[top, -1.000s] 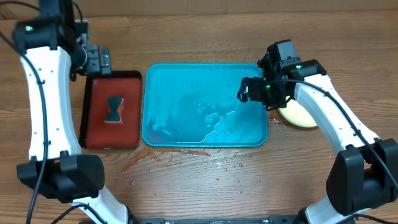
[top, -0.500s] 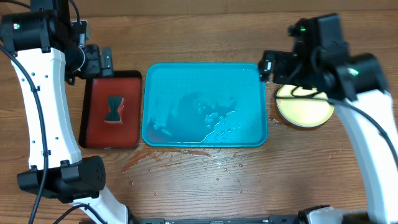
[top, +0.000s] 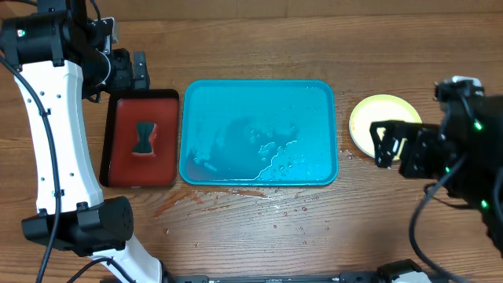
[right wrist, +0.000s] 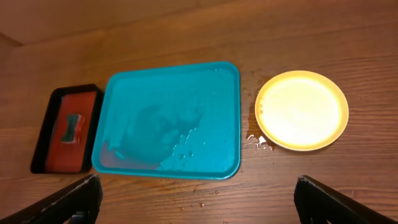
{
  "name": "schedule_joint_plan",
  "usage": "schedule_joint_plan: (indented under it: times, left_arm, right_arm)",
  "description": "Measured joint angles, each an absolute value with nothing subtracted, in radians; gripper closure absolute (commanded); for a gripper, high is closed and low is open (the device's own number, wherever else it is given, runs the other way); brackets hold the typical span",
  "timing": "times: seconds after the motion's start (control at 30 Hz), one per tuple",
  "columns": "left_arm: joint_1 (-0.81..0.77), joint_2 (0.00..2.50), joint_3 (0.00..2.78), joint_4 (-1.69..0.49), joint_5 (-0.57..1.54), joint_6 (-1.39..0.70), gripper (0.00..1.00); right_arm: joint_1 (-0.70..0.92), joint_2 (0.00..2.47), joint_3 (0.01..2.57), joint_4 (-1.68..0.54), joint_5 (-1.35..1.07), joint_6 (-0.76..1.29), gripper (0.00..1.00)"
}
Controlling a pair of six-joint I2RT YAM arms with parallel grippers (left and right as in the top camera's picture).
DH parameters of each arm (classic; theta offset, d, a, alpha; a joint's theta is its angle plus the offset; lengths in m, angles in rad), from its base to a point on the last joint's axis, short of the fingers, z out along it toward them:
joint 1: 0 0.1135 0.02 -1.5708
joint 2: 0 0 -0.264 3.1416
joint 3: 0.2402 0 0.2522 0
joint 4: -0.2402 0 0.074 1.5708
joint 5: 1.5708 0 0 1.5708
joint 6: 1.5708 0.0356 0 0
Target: Clean dirty plates on tray and stack at the side
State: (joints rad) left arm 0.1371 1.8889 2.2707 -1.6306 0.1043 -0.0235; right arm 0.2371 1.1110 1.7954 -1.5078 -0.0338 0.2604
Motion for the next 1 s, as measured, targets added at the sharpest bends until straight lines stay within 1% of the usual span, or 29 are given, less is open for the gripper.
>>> schedule_joint_plan:
  times: [0.13,0.37,0.47,0.57,0.6,0.63,0.73,0.83,0.93,1.0]
  left_arm:
    - [0.137,1.889,2.271,-1.631,0.105,-0.024,0.00]
    - [0.137,1.889,2.271,-1.631,0.106,-0.023,0.00]
    - [0.137,1.889,2.271,-1.631,0.105,-0.023,0.00]
    - [0.137,1.889,2.271,-1.630,0.106,-0.024,0.00]
    - [0.137,1.889,2.271,-1.631,0.106,-0.023,0.00]
    - [0.137,1.889,2.271,-1.631,0.107,-0.024,0.00]
    - [0.137,1.889,2.271,-1.631,0.110,-0.024,0.00]
    - [0.137,1.889,2.271,-1.631,0.112,-0.024,0.00]
    - [0.137,1.889,2.271,-1.631,0.113,-0.024,0.00]
    - [0.137,1.889,2.271,-1.631,0.114,-0.024,0.00]
  right_arm:
    - [0.237,1.093,1.795,-1.529,-0.034,0.261,0.00]
    - [0.235,1.106,1.795,-1.635,-0.043,0.262,0.00]
    - [0.204,1.094,1.787,-1.610,-0.038,0.247,0.00]
    - [0.157,1.050,1.738,-1.465,-0.022,0.197,0.00]
    - [0.143,1.014,1.687,-1.359,-0.019,0.175,0.00]
    - [0.137,0.990,1.655,-1.315,-0.017,0.165,0.00]
    - [0.130,0.883,1.493,-1.077,-0.015,0.137,0.00]
    - [0.128,0.759,1.286,-0.862,-0.018,0.123,0.00]
    - [0.126,0.637,1.016,-0.587,-0.038,0.115,0.00]
    - [0.126,0.579,0.866,-0.461,-0.054,0.112,0.00]
